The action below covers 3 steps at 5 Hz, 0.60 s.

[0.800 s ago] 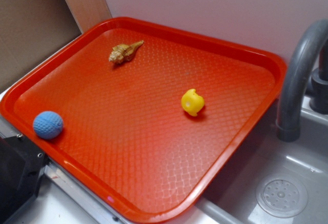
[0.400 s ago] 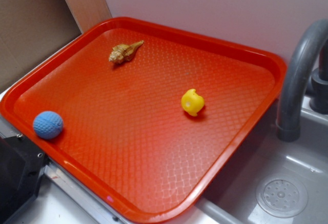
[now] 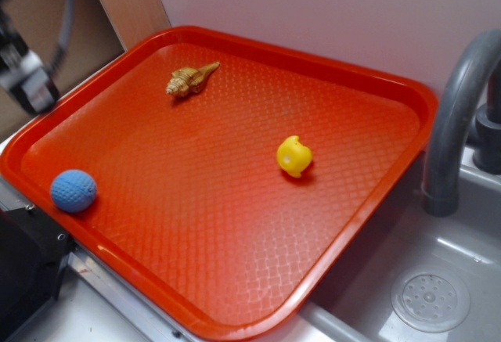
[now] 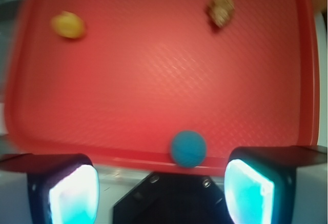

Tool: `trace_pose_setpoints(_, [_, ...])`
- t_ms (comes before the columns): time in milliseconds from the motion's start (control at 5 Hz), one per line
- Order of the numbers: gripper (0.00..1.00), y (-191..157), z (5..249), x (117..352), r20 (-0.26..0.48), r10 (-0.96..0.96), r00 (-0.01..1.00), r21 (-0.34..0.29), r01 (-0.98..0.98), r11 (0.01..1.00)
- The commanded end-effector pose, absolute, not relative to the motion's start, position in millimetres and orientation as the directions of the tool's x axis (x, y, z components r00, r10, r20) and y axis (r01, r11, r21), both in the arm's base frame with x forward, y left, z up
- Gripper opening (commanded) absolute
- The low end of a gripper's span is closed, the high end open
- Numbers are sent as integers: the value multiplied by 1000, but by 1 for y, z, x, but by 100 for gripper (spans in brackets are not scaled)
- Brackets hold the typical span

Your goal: Grab the blue ball.

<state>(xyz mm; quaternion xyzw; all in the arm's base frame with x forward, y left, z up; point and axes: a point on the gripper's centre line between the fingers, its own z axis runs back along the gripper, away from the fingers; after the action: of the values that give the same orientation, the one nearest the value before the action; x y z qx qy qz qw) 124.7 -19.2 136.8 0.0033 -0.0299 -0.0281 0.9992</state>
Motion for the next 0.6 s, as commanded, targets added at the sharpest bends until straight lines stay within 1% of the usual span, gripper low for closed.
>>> trace_pose_setpoints(0, [100,-4,50,120,8,-59,998,-164,60,985])
trace_pose_setpoints(200, [100,3,31,116,-44,-72,996,-93,67,993])
trace_pose_setpoints(400, [0,14,27,117,-34,-57,998,-111,53,992])
